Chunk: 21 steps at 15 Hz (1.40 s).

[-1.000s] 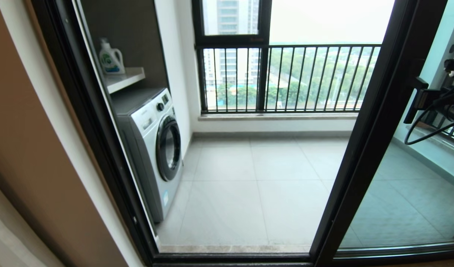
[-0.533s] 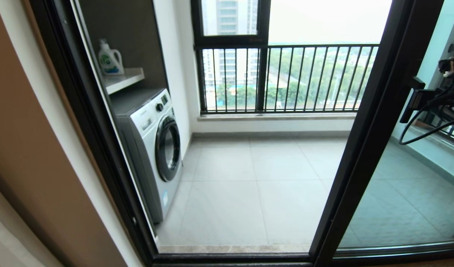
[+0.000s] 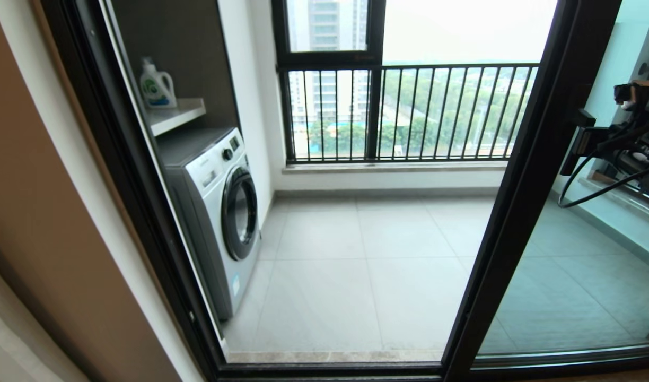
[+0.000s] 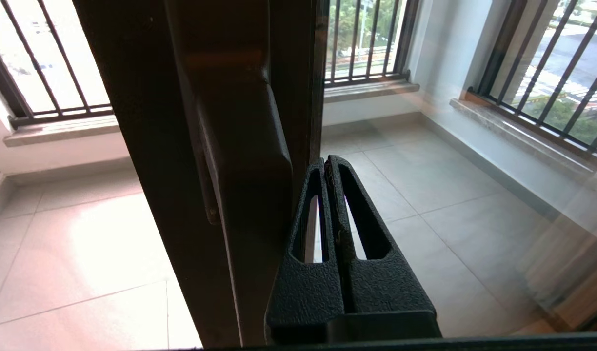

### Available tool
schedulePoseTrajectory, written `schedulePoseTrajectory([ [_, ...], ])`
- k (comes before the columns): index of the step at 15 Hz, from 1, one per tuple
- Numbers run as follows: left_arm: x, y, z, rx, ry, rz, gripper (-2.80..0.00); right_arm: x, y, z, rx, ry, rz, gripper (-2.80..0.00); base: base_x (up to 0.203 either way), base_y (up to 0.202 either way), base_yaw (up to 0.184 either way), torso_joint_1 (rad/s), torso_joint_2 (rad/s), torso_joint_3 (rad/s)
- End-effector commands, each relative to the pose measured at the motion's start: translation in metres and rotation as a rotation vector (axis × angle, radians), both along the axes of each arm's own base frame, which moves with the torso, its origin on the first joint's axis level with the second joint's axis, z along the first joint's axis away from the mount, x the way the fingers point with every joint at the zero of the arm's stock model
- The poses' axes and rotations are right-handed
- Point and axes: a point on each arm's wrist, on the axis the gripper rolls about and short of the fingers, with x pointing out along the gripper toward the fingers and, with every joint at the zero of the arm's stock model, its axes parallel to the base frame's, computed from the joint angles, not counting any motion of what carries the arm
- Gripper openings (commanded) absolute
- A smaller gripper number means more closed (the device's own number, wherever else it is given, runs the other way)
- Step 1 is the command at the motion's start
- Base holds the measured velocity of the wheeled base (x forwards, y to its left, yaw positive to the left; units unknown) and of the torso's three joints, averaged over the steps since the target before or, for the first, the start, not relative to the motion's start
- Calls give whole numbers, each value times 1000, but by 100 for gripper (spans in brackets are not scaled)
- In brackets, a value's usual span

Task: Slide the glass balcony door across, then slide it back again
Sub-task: Close the slid door

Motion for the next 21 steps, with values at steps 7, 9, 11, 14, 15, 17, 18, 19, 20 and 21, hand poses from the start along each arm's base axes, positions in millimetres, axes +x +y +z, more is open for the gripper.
schedulePoseTrajectory([
  [7, 0, 0, 0, 0, 2, 1, -280, -6, 28, -2, 3, 12, 66, -280, 0, 0, 0, 0, 0, 0],
  [9, 0, 0, 0, 0, 2, 1, -280, -6, 37, -3, 5, 19, 73, -280, 0, 0, 0, 0, 0, 0],
  [11, 0, 0, 0, 0, 2, 1, -280, -6, 46, -6, 7, 29, 92, -280, 0, 0, 0, 0, 0, 0],
  [14, 0, 0, 0, 0, 2, 1, -280, -6, 58, -6, 7, 30, 112, -280, 0, 0, 0, 0, 0, 0],
  [15, 0, 0, 0, 0, 2, 1, -280, -5, 63, -6, 8, 29, 105, -280, 0, 0, 0, 0, 0, 0],
  [17, 0, 0, 0, 0, 2, 1, -280, -5, 75, -5, 8, 27, 119, -280, 0, 0, 0, 0, 0, 0],
  [18, 0, 0, 0, 0, 2, 1, -280, -5, 81, -5, 8, 26, 131, -280, 0, 0, 0, 0, 0, 0],
  [19, 0, 0, 0, 0, 2, 1, -280, -5, 86, -5, 8, 27, 137, -280, 0, 0, 0, 0, 0, 0],
  [20, 0, 0, 0, 0, 2, 1, -280, -4, 92, -6, 9, 29, 142, -280, 0, 0, 0, 0, 0, 0],
  [21, 0, 0, 0, 0, 2, 1, -280, -4, 99, -7, 9, 31, 150, -280, 0, 0, 0, 0, 0, 0],
])
